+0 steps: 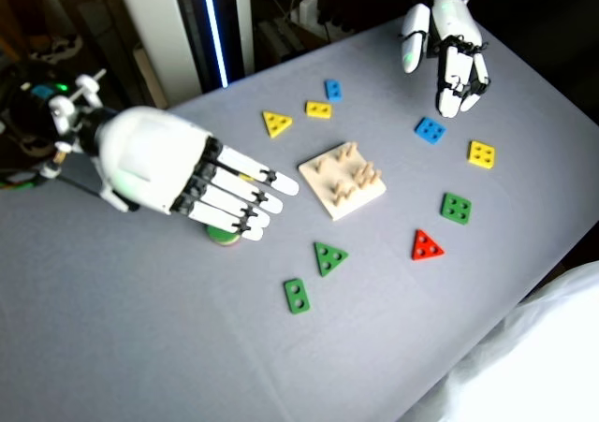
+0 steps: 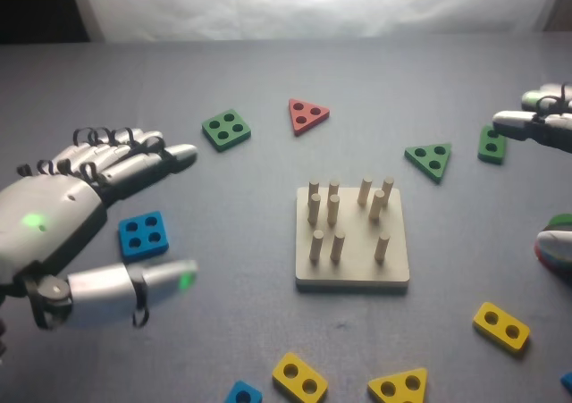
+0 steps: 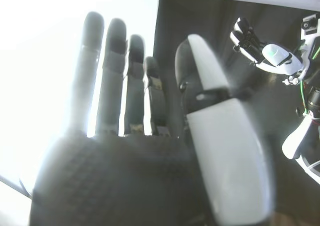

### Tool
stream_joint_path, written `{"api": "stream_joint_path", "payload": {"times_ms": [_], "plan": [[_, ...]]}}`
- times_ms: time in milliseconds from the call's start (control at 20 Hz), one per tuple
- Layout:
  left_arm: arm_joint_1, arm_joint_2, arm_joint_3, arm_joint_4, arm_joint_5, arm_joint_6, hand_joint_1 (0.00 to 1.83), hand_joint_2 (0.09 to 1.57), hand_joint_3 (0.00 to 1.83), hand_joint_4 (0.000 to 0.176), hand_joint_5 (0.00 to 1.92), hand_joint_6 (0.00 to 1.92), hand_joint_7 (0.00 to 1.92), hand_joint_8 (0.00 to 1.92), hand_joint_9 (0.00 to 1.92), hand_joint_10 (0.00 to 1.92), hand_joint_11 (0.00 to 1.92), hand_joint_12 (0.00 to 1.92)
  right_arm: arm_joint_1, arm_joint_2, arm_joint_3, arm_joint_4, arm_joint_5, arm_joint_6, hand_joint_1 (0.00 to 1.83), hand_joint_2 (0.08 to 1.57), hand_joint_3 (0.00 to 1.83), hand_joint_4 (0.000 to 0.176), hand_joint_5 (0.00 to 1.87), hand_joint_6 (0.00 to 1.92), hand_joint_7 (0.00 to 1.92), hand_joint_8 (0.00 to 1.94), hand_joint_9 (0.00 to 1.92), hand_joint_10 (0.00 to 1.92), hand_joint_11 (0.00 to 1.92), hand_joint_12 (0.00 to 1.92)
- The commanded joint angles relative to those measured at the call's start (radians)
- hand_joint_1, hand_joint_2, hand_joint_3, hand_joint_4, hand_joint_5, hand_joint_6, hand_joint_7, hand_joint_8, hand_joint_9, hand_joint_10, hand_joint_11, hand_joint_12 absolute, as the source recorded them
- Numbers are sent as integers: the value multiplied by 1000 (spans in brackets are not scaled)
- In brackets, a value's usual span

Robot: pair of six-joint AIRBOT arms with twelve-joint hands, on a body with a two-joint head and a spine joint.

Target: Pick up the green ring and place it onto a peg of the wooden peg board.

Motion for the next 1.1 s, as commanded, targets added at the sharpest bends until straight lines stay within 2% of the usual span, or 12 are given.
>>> {"api": "stream_joint_path", "payload": {"times_ms": [0,50,200,250,400,500,600,650,800,850,900,1050], "plan": [[-14,-7,0,16,-115,-6,568,975,6,134,263,5,125,3,31,5,0,236,13,-5,8,14,99,6,647,1067,6,156,243,2,149,4,77,10,0,466],[-14,-7,0,16,-114,-7,574,983,4,137,260,1,116,2,26,1,0,221,14,-9,15,14,76,6,636,1060,1,171,231,0,149,2,81,8,0,473],[-12,-8,2,15,-114,-10,592,990,4,130,262,1,111,0,26,1,0,215,18,-21,43,10,-25,6,661,1040,0,175,231,1,152,1,94,7,0,513],[-11,-8,2,15,-115,-13,554,1000,5,133,259,0,108,0,38,3,0,258,18,-28,61,10,-81,6,751,951,0,126,244,8,192,9,245,28,104,602],[-6,-9,2,13,-117,-20,551,1002,6,131,259,0,107,0,38,3,0,261,18,-35,79,10,-136,4,761,940,0,118,253,1,204,1,273,10,111,631],[-5,-9,2,13,-117,-21,617,993,0,116,262,2,96,1,35,2,0,257,18,-37,87,15,-164,-10,896,917,0,117,304,0,302,0,373,7,164,722],[-5,-9,2,13,-116,-22,623,992,0,116,264,2,96,1,36,2,0,260,19,-40,92,27,-186,-31,908,915,0,117,309,0,309,0,383,4,164,744],[-5,-9,3,14,-111,-23,656,989,0,125,264,2,101,3,38,2,0,258,24,-45,94,38,-205,-55,967,912,0,118,350,3,367,4,420,8,197,774],[-4,-9,3,14,-106,-26,709,980,0,118,281,3,115,3,52,4,0,292,37,-60,108,46,-261,-90,1000,918,0,112,400,2,430,3,484,8,234,829],[-4,-9,3,14,-106,-28,691,981,0,107,281,3,111,1,47,1,0,290,37,-62,110,48,-266,-90,1071,923,1,104,468,4,489,4,652,35,393,961],[-4,-9,4,14,-108,-31,728,973,0,100,300,9,119,4,51,3,0,285,37,-63,113,49,-271,-90,1097,929,0,92,510,2,539,4,679,19,334,995],[-4,-10,4,14,-111,-33,736,983,0,102,318,7,118,1,74,6,0,337,38,-67,115,49,-274,-90,1103,961,2,91,566,4,642,10,707,11,306,1016]]}}
